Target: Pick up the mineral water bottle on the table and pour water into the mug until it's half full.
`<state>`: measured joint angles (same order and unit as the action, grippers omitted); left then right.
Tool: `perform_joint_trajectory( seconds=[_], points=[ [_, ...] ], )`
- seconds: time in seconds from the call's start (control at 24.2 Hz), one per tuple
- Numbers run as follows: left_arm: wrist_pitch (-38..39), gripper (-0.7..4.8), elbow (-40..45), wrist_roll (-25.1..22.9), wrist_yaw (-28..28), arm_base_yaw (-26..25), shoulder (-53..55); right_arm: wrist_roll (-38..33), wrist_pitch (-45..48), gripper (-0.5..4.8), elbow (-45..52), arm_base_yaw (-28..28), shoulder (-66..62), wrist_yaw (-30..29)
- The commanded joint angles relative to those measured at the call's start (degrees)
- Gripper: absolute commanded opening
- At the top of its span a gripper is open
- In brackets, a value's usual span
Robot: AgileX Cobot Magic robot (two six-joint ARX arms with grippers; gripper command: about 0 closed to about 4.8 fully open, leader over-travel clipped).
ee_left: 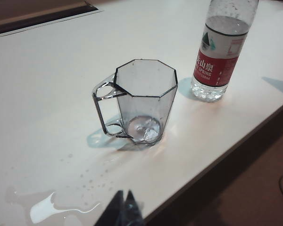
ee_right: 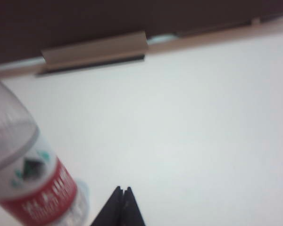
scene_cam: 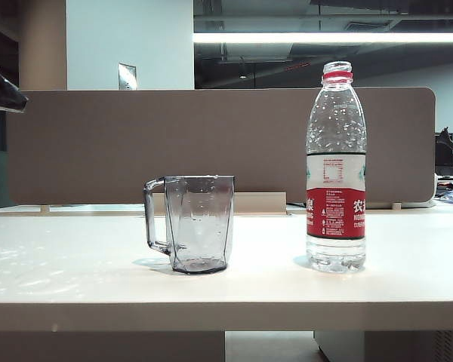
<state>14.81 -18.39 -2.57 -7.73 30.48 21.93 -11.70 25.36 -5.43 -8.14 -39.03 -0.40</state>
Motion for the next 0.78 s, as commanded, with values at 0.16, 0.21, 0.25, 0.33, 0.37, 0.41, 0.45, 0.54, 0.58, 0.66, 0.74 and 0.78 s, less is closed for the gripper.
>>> perform_joint_trajectory(
  seconds=[0.16,0.21,0.25,0.33,0.37,0.41,0.45,0.54,0.58,0.66,0.74,0.78],
  points=[
    [-0.55,-0.01,-0.15,0.2,-0.02,0.0,0.0,1.18,-4.28,0.21,4.81,-0.52,2.25,0.28],
    [-0.57,-0.01,-0.15,0.2,0.0,0.0,0.0,1.18,-4.26,0.21,5.33,-0.52,2.23,0.31],
    [-0.57,-0.01,-0.15,0.2,0.0,0.0,-0.02,1.16,-5.07,0.21,5.42,-0.52,2.05,0.33],
    [-0.55,-0.01,-0.15,0.2,-0.02,0.0,-0.13,1.16,-6.25,0.21,5.42,-0.55,2.03,0.26],
    [-0.59,-0.01,-0.15,0.2,-0.02,0.0,-0.13,1.16,-6.32,0.21,5.42,-0.55,2.01,0.26],
    [-0.57,-0.01,-0.15,0.2,0.0,0.0,-0.15,1.07,-6.45,0.21,5.42,-0.55,2.01,0.28],
    [-0.57,-0.01,-0.15,0.2,0.0,0.0,-0.15,0.98,-7.63,0.21,5.42,-0.55,1.92,0.28],
    [-0.57,-0.01,-0.15,0.2,-0.02,0.0,-0.15,0.87,-9.73,0.21,5.42,-0.55,1.22,0.28],
    [-0.57,-0.01,-0.15,0.2,0.0,0.0,-0.15,0.79,-10.36,0.21,5.42,-0.55,0.66,0.28],
    [-0.57,-0.01,-0.15,0.2,0.0,0.0,-0.15,0.5,-9.22,0.21,5.42,-0.57,-1.84,0.0],
    [-0.57,-0.01,-0.15,0.2,0.0,0.0,-0.15,-0.15,-7.32,0.21,5.42,-0.81,-3.15,-0.61],
    [-0.57,-0.01,-0.15,0.2,-0.02,0.0,-0.15,-0.15,-6.27,0.21,5.42,-1.03,-3.78,-1.14]
  ],
)
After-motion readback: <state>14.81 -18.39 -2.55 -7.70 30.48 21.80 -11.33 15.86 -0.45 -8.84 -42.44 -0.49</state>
